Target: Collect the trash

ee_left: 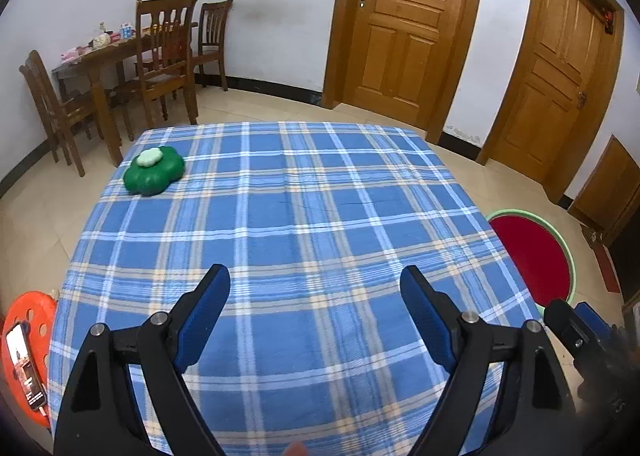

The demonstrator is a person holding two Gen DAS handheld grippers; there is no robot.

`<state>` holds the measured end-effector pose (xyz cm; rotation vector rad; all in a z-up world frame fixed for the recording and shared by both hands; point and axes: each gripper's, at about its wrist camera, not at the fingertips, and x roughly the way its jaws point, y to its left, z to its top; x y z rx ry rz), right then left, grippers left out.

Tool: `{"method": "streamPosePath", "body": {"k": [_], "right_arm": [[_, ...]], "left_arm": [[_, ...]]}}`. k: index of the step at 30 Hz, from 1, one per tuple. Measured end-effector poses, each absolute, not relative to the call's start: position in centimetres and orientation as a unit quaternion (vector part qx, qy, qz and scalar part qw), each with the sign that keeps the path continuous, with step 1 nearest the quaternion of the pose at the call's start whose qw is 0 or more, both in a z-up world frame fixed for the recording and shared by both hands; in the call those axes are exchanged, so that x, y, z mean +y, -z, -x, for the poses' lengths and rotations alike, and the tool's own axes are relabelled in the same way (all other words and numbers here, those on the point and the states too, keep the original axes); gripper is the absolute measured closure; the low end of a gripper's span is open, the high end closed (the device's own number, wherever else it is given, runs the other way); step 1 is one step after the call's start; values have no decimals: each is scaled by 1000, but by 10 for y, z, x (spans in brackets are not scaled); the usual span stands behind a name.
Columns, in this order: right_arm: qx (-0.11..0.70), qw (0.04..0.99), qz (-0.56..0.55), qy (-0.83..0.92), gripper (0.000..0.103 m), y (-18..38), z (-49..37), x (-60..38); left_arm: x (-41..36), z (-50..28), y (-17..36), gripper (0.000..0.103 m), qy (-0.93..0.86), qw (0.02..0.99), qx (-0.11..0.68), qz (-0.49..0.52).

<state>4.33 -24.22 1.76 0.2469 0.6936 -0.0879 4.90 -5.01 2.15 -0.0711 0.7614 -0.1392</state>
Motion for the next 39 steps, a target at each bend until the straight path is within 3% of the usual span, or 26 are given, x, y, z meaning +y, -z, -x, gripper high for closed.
{"method": "streamPosePath", "body": {"k": [39], "right_arm": [[348, 930, -114, 33, 1, -12, -38, -226]], "left_arm": [[-42, -30, -18, 17, 53, 929, 365, 37]]}}
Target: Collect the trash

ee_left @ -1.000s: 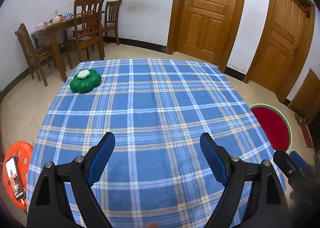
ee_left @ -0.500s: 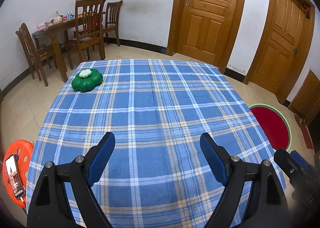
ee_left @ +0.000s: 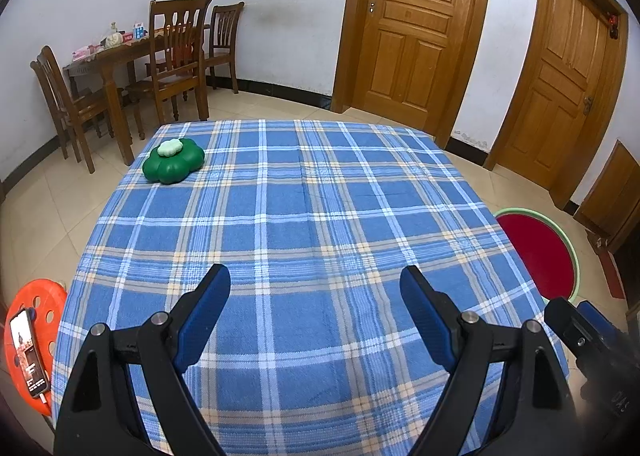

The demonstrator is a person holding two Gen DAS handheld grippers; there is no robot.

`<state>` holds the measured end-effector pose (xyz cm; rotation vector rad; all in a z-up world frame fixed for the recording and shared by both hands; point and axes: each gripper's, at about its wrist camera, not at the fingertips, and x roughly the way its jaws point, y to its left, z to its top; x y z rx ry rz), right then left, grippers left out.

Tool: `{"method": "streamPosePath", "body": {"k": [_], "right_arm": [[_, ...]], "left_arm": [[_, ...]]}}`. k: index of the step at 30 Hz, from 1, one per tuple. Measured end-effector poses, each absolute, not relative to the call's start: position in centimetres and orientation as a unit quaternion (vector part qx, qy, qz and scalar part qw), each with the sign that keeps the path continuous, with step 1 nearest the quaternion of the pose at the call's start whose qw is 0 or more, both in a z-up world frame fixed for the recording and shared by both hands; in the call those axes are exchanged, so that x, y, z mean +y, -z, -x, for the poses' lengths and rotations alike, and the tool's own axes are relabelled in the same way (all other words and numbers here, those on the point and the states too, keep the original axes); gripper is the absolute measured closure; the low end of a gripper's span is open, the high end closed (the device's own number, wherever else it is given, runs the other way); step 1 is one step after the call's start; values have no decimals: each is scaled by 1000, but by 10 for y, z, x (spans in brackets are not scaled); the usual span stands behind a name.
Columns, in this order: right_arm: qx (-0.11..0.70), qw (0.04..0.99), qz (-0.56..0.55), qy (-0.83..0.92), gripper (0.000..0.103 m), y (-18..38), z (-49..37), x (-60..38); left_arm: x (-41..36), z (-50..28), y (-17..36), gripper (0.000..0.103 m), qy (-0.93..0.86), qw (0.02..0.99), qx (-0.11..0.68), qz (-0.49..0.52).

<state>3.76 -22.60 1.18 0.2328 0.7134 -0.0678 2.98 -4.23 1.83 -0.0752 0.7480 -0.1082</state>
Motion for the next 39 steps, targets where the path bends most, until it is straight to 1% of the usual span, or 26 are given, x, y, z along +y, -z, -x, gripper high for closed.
{"method": "streamPosePath", "body": {"k": [39], "right_arm": [[347, 930, -114, 33, 1, -10, -37, -226]], "left_arm": [[-43, -27, -19, 17, 54, 928, 368, 40]]}}
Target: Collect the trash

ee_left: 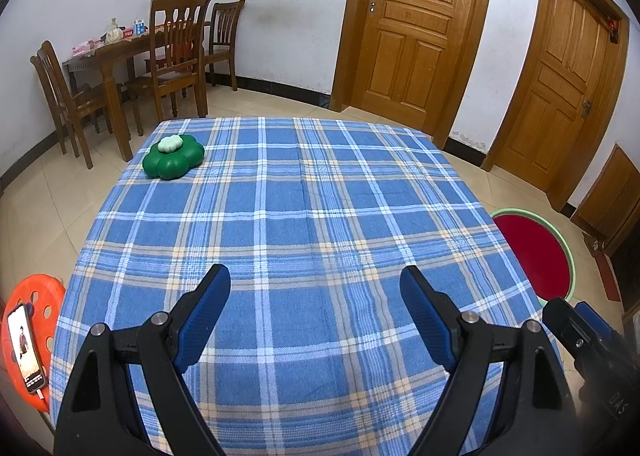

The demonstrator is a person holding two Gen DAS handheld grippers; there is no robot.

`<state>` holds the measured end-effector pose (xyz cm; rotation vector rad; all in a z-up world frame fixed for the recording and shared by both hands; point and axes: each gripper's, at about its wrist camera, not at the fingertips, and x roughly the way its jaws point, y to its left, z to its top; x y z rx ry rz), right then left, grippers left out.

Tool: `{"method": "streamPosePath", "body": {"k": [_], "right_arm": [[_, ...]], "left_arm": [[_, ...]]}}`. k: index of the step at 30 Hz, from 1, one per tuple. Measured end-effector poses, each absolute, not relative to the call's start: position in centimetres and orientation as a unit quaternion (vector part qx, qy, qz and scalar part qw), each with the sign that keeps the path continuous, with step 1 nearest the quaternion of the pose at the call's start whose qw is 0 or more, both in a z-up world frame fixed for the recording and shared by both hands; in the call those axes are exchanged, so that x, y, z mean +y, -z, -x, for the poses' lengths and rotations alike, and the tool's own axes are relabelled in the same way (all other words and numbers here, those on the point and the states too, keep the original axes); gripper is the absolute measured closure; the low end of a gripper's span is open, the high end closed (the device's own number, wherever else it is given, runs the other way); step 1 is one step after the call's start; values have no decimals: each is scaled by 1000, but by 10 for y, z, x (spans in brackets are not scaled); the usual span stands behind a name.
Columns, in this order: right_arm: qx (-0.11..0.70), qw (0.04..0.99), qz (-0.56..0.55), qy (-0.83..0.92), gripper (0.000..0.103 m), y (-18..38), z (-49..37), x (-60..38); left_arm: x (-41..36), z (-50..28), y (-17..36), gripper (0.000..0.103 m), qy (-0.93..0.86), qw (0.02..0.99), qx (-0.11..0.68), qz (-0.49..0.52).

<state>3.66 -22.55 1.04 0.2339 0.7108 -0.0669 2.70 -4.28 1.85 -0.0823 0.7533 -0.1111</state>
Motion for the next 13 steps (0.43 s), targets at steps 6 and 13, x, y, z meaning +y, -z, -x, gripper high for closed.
{"method": "streamPosePath", "body": {"k": [6, 13], "right_arm": [[347, 930, -114, 33, 1, -10, -37, -225], [350, 929, -113, 33, 1, -11, -35, -222]], "left_arm": [[-43, -27, -18, 17, 54, 927, 368, 41], [-41, -27, -15, 17, 54, 925, 374, 43]]}}
